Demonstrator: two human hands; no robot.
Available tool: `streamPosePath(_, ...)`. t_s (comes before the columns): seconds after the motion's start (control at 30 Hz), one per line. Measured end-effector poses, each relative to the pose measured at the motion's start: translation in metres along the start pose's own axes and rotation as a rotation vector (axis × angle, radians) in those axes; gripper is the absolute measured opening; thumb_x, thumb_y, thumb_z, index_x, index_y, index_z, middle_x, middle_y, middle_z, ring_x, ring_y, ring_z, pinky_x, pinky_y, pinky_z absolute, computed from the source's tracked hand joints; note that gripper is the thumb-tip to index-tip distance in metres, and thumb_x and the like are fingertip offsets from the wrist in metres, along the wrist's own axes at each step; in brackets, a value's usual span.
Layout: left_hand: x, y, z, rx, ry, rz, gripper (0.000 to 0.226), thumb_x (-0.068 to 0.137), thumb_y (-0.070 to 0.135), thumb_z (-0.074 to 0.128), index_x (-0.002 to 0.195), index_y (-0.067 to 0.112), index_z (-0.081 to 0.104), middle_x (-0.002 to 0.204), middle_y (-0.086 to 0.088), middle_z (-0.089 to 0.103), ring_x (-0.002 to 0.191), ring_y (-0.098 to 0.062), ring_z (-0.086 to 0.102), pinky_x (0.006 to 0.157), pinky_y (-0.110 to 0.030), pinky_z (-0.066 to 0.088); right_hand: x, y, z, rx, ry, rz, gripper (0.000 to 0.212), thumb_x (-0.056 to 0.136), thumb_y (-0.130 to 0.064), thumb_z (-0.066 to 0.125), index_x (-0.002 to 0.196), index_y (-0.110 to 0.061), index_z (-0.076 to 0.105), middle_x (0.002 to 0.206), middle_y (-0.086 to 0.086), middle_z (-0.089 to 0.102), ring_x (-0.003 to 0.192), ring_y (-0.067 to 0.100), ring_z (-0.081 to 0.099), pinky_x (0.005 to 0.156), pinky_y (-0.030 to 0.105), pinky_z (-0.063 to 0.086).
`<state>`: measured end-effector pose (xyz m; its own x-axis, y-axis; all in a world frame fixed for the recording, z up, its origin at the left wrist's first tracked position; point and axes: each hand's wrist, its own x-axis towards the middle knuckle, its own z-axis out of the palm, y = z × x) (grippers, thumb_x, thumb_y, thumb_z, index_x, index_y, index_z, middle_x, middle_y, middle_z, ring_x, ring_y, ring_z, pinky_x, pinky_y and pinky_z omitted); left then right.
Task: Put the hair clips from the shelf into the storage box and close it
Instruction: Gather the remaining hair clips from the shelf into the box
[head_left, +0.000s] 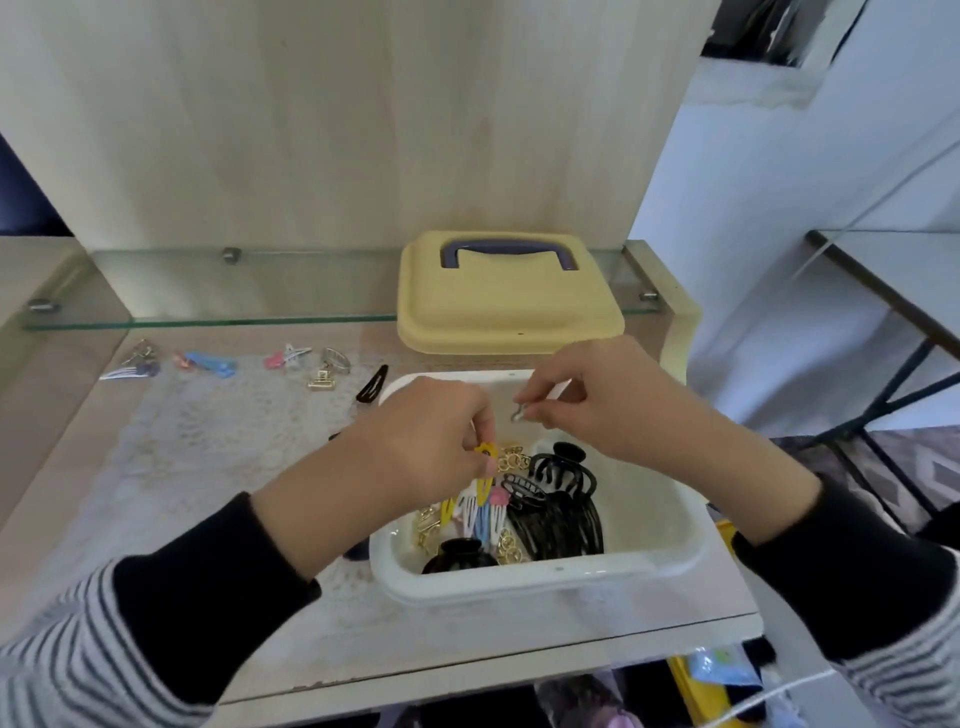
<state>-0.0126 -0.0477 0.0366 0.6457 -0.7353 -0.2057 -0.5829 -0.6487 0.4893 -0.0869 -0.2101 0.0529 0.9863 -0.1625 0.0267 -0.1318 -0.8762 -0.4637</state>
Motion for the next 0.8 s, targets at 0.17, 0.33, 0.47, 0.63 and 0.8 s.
streamPosePath(0.17,0.015,0.003,0.011,0.148,-0.11,-0.019,0.016,0.089,0.029,0.065,0.101,0.021,0.062,0.095,0.003,0.065,0.096,-0.014,0.059,0.078,-0.024,0.044,0.005,0.008,0.013,-0.123,-0.114,-0.015,0.008,0.081,-0.028,0.069,0.087,-0.029,0.075,0.087,-0.014,0.071,0.077,0.006,0.062,0.08,0.033,0.052)
streamPosePath(0.33,0.026,0.006,0.02,0.199,-0.179,-0.024,0.018,0.09,0.024,0.063,0.106,0.015,0.064,0.102,-0.002,0.067,0.1,-0.02,0.06,0.084,-0.029,0.048,0.006,0.014,0.025,-0.288,-0.155,-0.029,0.015,0.086,-0.024,0.061,0.093,-0.031,0.072,0.094,-0.011,0.07,0.09,0.01,0.062,0.082,0.029,0.05)
streamPosePath(0.47,0.029,0.001,0.024,0.226,-0.223,-0.043,0.022,0.088,0.031,0.065,0.105,0.017,0.065,0.1,0.001,0.068,0.098,-0.018,0.06,0.083,-0.028,0.046,0.011,0.018,0.031,-0.333,-0.197,-0.055,0.021,0.087,-0.014,0.057,0.095,-0.027,0.071,0.098,-0.005,0.068,0.091,0.017,0.062,0.078,0.029,0.051)
streamPosePath(0.63,0.028,-0.002,0.03,0.315,-0.162,0.0,0.018,0.089,0.027,0.063,0.104,0.018,0.068,0.101,0.002,0.069,0.1,-0.018,0.061,0.087,-0.03,0.048,0.018,0.017,0.043,-0.385,-0.215,-0.185,0.021,0.086,-0.013,0.055,0.093,-0.025,0.071,0.091,-0.002,0.068,0.086,0.02,0.061,0.062,0.026,0.041)
streamPosePath(0.8,0.022,-0.003,0.028,0.397,-0.121,0.038,0.024,0.093,0.025,0.055,0.114,0.017,0.063,0.115,-0.002,0.064,0.107,-0.022,0.058,0.091,-0.035,0.047,0.022,0.02,0.047,-0.376,-0.217,-0.223,0.022,0.088,-0.011,0.053,0.095,-0.023,0.07,0.091,0.0,0.067,0.088,0.022,0.06,0.072,0.032,0.048)
